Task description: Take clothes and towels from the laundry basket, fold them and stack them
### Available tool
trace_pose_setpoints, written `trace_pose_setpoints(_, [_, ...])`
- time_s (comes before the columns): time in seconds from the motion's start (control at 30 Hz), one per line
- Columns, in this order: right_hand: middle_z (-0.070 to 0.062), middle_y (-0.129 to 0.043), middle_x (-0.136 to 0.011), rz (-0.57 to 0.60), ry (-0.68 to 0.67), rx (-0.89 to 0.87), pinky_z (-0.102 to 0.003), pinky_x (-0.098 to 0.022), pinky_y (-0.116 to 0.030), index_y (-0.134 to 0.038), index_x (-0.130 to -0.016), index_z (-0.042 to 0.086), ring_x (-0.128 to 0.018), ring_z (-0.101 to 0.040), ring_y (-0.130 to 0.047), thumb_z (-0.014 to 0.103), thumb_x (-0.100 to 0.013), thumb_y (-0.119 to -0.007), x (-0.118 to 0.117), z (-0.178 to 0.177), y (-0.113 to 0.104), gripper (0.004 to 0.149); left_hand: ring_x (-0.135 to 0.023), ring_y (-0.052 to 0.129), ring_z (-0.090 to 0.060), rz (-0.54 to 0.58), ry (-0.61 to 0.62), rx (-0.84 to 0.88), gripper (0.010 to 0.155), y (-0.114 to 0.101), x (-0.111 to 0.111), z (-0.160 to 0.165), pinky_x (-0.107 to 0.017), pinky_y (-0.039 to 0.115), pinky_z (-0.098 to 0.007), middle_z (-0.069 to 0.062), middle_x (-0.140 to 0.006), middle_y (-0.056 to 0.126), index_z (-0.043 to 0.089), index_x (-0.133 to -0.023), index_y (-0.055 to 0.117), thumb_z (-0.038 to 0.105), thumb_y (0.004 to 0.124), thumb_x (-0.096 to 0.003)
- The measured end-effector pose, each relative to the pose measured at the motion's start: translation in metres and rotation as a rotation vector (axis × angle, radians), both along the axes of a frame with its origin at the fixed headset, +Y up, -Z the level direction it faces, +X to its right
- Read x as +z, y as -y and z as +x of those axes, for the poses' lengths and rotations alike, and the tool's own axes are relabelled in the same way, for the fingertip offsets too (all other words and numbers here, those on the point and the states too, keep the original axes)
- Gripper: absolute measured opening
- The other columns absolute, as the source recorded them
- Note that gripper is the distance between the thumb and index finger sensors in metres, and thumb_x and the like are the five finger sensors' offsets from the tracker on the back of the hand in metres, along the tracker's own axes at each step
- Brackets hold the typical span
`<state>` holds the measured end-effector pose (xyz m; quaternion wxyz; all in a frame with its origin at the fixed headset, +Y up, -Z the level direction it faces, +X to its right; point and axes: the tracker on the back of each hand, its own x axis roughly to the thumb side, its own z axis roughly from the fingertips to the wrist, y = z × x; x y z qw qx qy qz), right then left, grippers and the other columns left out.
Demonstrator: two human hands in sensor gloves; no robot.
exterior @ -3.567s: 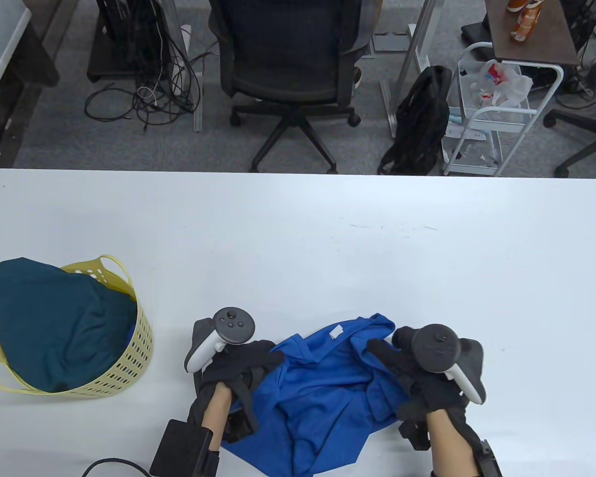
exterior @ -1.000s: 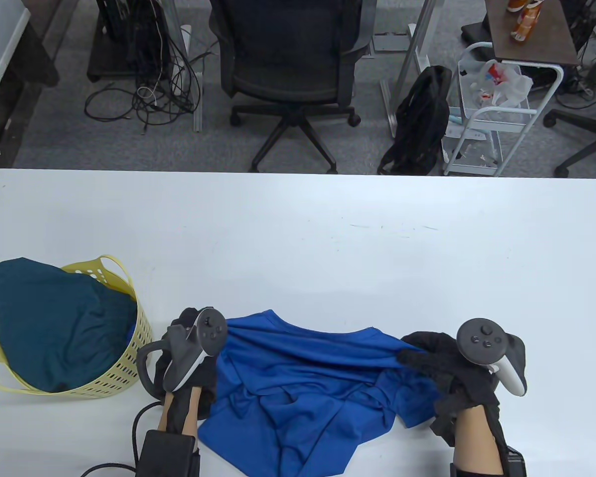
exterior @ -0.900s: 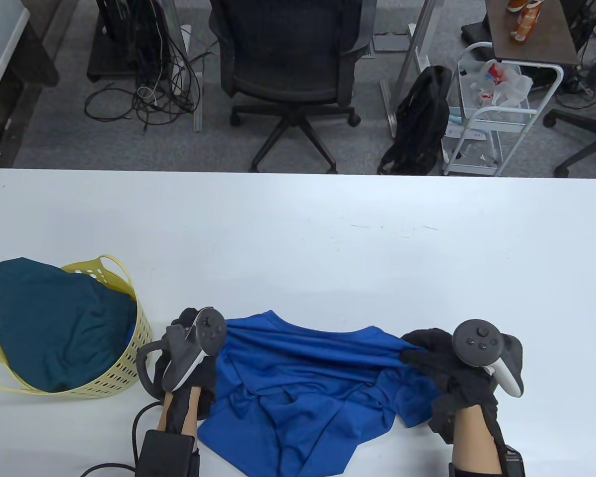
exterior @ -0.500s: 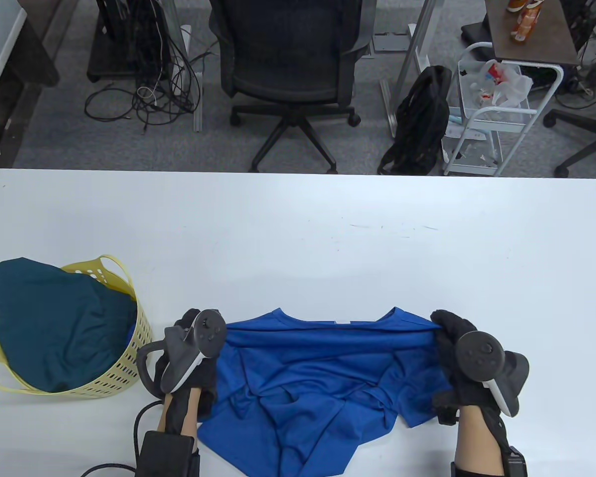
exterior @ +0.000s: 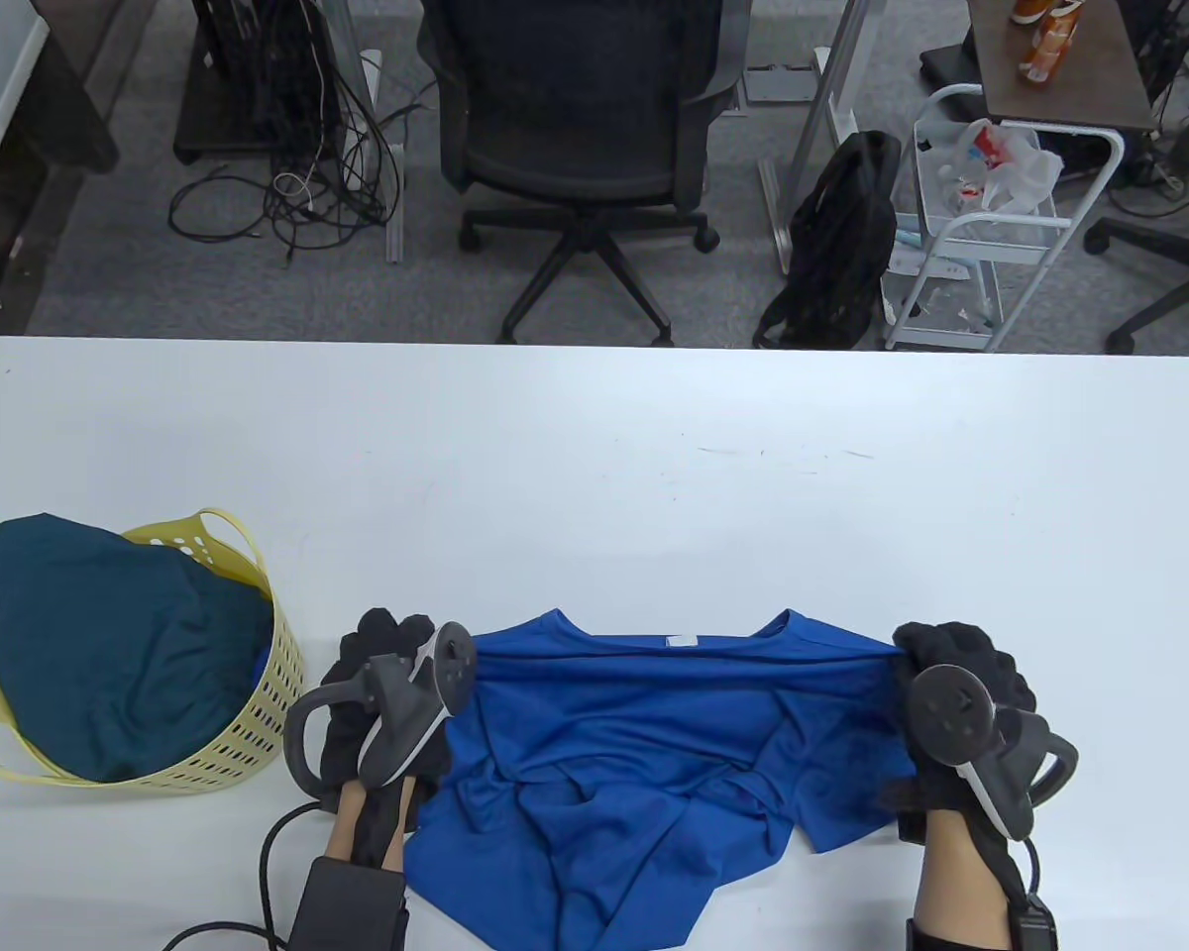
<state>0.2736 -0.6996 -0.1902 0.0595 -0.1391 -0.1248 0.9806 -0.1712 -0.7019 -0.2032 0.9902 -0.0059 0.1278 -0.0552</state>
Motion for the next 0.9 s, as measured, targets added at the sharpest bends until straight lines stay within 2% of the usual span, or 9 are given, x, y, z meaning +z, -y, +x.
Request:
trace_pose_setpoints(0.13, [-0.028, -0.080, -0.095, -0.085, -0.122, -0.571, -0.025, -0.028, -0.091, -0.070, -0.098, 0.004, -0.038, -0.006, -0.097, 0.022, -0.062, -0.068, -0.003, 0.015, -0.004, 0.040, -0.044, 0.102, -0.002, -0.035, 0.032, 0.317, 0.043, -0.008, 0.000, -0.008, -0.029, 0.090, -0.018, -0.011, -0.104, 0.084, 0.027, -0.103, 0.073, 0.032, 0.078, -0.0605])
trace_pose_setpoints(0.27, [-0.034, -0.081, -0.089, -0.294, -0.443, -1.327, -0.027, -0.033, -0.096, -0.060, -0.101, -0.006, -0.046, -0.009, -0.103, 0.011, -0.064, -0.067, -0.011, 0.028, 0.013, 0.042, -0.064, 0.107, -0.018, -0.203, 0.117, 0.808, 0.041, 0.002, -0.008, -0.023, -0.041, 0.097, -0.023, -0.028, -0.106, 0.080, 0.012, -0.104, 0.069, 0.025, 0.072, -0.0650])
trace_pose_setpoints(0.4, [-0.032, -0.088, -0.071, -0.612, -0.232, -1.120, -0.021, -0.024, -0.096, -0.062, -0.101, -0.009, -0.034, -0.005, -0.101, 0.010, -0.065, -0.066, -0.038, 0.023, 0.043, 0.042, -0.053, 0.110, -0.015, -0.562, 0.031, 0.876, 0.044, 0.025, -0.036, -0.022, -0.036, 0.098, -0.020, -0.025, -0.090, 0.089, 0.003, -0.107, 0.062, 0.025, 0.068, -0.0695])
trace_pose_setpoints(0.5, [-0.034, -0.086, -0.073, -0.778, 0.059, -0.819, -0.027, -0.029, -0.097, -0.063, -0.100, -0.010, -0.041, -0.011, -0.104, 0.009, -0.065, -0.066, -0.085, 0.004, 0.033, 0.041, -0.064, 0.107, -0.020, -0.630, -0.171, 0.910, 0.044, 0.038, -0.086, -0.011, -0.045, 0.096, -0.025, -0.026, -0.093, 0.082, 0.002, -0.107, 0.057, 0.024, 0.064, -0.0697])
trace_pose_setpoints(0.6, [-0.038, -0.070, -0.099, -0.463, 0.026, -0.573, -0.046, -0.057, -0.087, -0.060, -0.100, -0.002, -0.079, -0.032, -0.094, 0.012, -0.062, -0.063, -0.115, -0.016, -0.034, 0.041, -0.087, 0.094, -0.035, -0.153, -0.213, 0.821, 0.043, -0.005, -0.125, -0.003, -0.061, 0.090, -0.035, -0.025, -0.107, 0.067, 0.007, -0.105, 0.054, 0.024, 0.063, -0.0657])
trace_pose_setpoints(0.67, [-0.038, -0.062, -0.104, 0.192, -0.157, -0.557, -0.054, -0.064, -0.073, -0.060, -0.099, 0.000, -0.086, -0.035, -0.087, 0.011, -0.060, -0.063, -0.119, -0.023, -0.117, 0.041, -0.095, 0.086, -0.034, 0.357, -0.030, 0.737, 0.043, -0.086, -0.141, -0.001, -0.067, 0.086, -0.035, -0.020, -0.112, 0.061, 0.013, -0.104, 0.051, 0.025, 0.061, -0.0643])
trace_pose_setpoints(0.73, [-0.031, -0.057, -0.109, 0.514, -0.307, -0.572, -0.055, -0.069, -0.065, -0.057, -0.100, 0.006, -0.092, -0.033, -0.081, 0.013, -0.060, -0.061, -0.105, -0.020, -0.173, 0.041, -0.102, 0.076, -0.032, 0.656, 0.171, 0.593, 0.043, -0.159, -0.136, -0.003, -0.072, 0.080, -0.035, -0.015, -0.116, 0.054, 0.019, -0.104, 0.045, 0.027, 0.058, -0.0643])
trace_pose_setpoints(0.83, [-0.019, -0.050, -0.115, 0.760, -0.460, -0.616, -0.053, -0.076, -0.054, -0.054, -0.101, 0.015, -0.100, -0.026, -0.074, 0.017, -0.061, -0.059, -0.074, -0.006, -0.223, 0.040, -0.109, 0.065, -0.029, 0.985, 0.361, 0.498, 0.043, -0.234, -0.099, -0.013, -0.078, 0.072, -0.035, -0.010, -0.119, 0.042, 0.023, -0.105, 0.039, 0.029, 0.056, -0.0651])
trace_pose_setpoints(0.9, [-0.014, -0.048, -0.117, 0.845, -0.553, -0.702, -0.054, -0.078, -0.049, -0.053, -0.101, 0.019, -0.103, -0.027, -0.070, 0.018, -0.061, -0.059, -0.056, 0.005, -0.229, 0.040, -0.110, 0.062, -0.028, 1.098, 0.435, 0.485, 0.043, -0.250, -0.076, -0.019, -0.079, 0.070, -0.036, -0.009, -0.120, 0.040, 0.025, -0.105, 0.038, 0.029, 0.056, -0.0653])
